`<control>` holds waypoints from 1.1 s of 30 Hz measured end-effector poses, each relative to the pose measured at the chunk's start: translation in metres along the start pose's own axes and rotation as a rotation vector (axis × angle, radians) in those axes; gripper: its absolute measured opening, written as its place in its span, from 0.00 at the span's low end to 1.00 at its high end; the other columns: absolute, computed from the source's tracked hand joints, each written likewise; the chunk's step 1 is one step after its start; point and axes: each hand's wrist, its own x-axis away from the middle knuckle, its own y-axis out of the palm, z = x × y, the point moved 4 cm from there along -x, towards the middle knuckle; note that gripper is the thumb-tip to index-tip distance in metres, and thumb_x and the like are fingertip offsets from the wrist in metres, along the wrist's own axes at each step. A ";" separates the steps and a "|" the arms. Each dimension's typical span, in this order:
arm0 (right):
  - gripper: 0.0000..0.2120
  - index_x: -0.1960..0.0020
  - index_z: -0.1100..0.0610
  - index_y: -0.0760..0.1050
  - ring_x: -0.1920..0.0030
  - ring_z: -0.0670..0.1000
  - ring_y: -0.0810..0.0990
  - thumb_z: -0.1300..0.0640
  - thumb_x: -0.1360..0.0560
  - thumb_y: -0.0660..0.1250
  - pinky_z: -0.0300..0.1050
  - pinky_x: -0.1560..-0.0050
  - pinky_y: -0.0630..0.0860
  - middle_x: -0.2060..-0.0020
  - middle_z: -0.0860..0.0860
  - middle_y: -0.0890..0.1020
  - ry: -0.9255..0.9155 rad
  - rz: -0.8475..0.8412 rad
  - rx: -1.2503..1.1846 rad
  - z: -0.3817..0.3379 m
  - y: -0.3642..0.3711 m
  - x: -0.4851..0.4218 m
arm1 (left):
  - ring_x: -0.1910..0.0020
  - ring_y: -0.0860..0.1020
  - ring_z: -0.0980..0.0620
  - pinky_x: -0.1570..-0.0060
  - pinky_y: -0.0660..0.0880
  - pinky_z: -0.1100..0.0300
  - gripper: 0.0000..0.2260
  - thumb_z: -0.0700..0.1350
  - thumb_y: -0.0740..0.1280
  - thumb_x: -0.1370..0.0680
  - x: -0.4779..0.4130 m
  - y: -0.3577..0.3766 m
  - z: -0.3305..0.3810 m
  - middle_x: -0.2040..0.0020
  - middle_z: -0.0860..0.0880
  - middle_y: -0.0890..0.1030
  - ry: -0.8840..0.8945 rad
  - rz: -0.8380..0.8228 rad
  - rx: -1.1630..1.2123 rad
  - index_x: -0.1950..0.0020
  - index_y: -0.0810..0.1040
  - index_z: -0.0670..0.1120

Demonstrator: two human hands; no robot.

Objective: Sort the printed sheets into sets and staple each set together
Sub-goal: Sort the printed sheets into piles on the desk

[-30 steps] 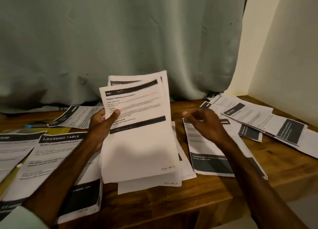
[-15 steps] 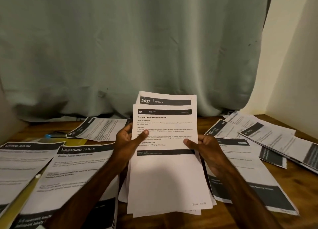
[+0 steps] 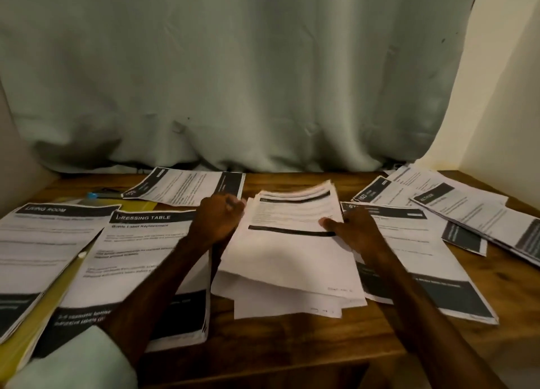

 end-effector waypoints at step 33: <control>0.35 0.30 0.58 0.72 0.36 0.55 0.78 0.45 0.30 0.79 0.41 0.47 0.71 0.33 0.54 0.79 -0.097 -0.064 0.374 0.003 0.034 0.010 | 0.37 0.81 0.46 0.44 0.76 0.58 0.19 0.40 0.74 0.22 0.028 0.020 0.021 0.33 0.45 0.81 -0.208 -0.287 0.422 0.32 0.79 0.42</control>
